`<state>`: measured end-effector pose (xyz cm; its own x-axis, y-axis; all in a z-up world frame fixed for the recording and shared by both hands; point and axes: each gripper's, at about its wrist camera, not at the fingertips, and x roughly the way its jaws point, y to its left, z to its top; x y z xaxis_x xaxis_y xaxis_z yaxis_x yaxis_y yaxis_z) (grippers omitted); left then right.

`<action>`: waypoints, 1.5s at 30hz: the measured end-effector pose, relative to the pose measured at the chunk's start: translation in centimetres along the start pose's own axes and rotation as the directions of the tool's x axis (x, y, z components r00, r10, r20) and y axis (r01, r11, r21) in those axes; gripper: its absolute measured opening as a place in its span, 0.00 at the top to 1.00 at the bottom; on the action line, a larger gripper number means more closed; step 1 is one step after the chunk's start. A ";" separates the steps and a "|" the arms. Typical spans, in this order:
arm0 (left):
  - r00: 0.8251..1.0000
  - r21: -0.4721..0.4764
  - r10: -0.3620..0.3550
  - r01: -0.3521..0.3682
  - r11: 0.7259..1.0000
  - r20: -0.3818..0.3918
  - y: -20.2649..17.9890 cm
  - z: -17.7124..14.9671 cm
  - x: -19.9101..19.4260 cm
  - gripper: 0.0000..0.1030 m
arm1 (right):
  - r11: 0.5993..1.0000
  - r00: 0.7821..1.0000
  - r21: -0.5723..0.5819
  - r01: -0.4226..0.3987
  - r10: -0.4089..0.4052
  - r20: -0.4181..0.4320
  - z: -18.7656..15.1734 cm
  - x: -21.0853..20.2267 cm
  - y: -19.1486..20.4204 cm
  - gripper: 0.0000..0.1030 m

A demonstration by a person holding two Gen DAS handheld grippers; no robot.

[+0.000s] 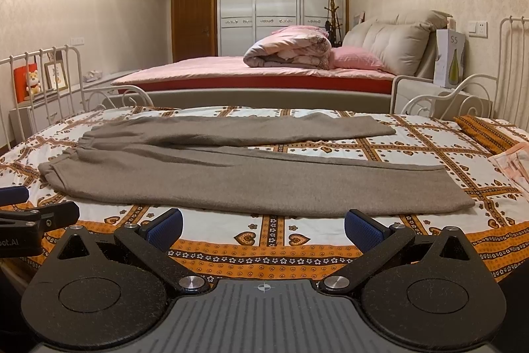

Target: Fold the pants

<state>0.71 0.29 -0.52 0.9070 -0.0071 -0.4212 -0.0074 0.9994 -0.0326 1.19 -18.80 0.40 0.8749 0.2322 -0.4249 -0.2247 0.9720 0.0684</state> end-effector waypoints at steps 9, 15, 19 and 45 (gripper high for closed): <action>1.000 0.002 0.000 0.000 1.000 -0.001 0.0 -0.1 0.1 0.06 | 1.000 1.000 -0.002 -0.002 0.002 -0.002 0.0 0.0 0.0 0.00; 1.000 -0.001 -0.002 0.002 1.000 -0.005 -0.1 -0.2 0.2 0.06 | 1.000 1.000 -0.003 -0.002 0.002 -0.005 0.0 0.1 0.1 0.00; 1.000 0.000 -0.004 0.004 1.000 -0.007 -0.1 -0.2 0.2 0.06 | 1.000 1.000 -0.004 -0.002 0.002 -0.007 0.0 0.1 0.2 0.00; 0.998 -0.015 0.029 -0.030 0.999 -0.062 0.8 1.0 0.7 0.06 | 0.997 0.998 0.062 -0.052 0.053 -0.024 1.0 0.2 -0.5 0.00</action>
<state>1.79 1.12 0.07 0.8786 0.0201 -0.4771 -0.0408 0.9986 -0.0332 1.95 -19.24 1.13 0.8511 0.2827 -0.4424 -0.2428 0.9591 0.1459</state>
